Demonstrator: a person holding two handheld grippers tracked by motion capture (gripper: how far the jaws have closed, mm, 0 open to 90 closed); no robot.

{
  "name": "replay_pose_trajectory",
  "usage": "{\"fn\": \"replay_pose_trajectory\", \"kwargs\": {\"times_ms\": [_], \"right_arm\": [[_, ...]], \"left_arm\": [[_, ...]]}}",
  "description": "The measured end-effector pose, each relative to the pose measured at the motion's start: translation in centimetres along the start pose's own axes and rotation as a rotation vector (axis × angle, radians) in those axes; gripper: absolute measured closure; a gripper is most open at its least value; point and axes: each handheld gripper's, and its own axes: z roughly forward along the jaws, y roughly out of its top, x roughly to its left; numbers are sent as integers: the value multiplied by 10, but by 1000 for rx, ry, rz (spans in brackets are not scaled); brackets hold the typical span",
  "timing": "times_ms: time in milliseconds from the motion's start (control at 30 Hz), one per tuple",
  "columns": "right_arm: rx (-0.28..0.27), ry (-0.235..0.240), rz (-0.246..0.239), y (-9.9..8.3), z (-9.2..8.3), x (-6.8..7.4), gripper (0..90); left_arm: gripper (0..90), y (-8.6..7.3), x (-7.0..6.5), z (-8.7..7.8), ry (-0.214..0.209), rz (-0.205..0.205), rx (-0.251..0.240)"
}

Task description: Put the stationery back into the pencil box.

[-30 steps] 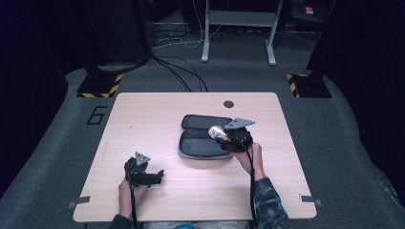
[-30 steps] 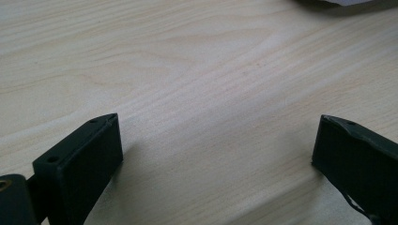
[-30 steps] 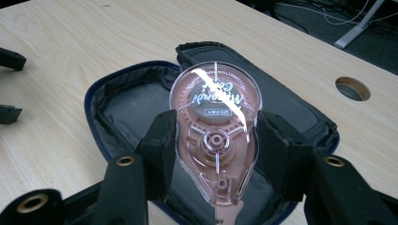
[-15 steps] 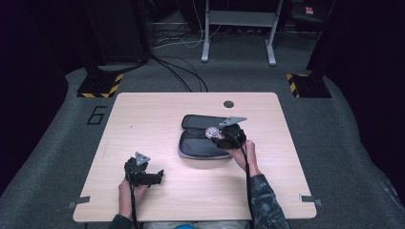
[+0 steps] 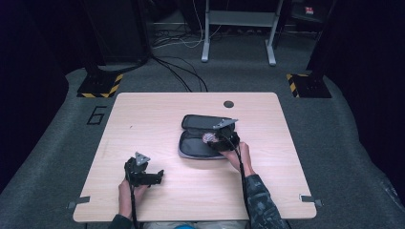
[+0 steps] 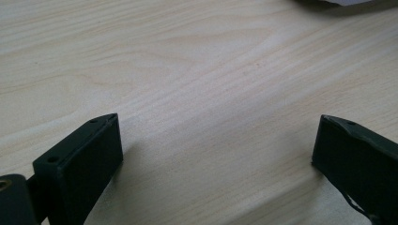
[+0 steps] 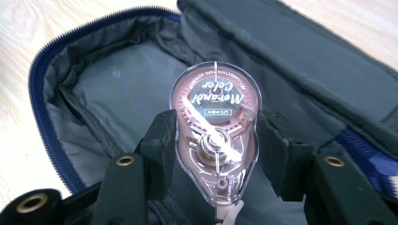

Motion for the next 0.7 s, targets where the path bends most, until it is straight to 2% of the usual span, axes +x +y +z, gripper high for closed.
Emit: {"fn": "replay_pose_trajectory", "kwargs": {"times_ms": [100,233,467,567,700], "right_arm": [[17,2,10,0,3,2,497],[46,-1,-6,0,11,4,496],[78,0,-3,1,16,7,493],[88,-8,10,1,18,7,485],[84,-5,27,1,16,7,415]], "left_arm": [[21,0,0,0,0,1,1],[21,0,0,0,0,1,0],[22,0,0,0,-1,2,1],[22,0,0,0,-1,3,1],[23,0,0,0,-3,9,2]]}}
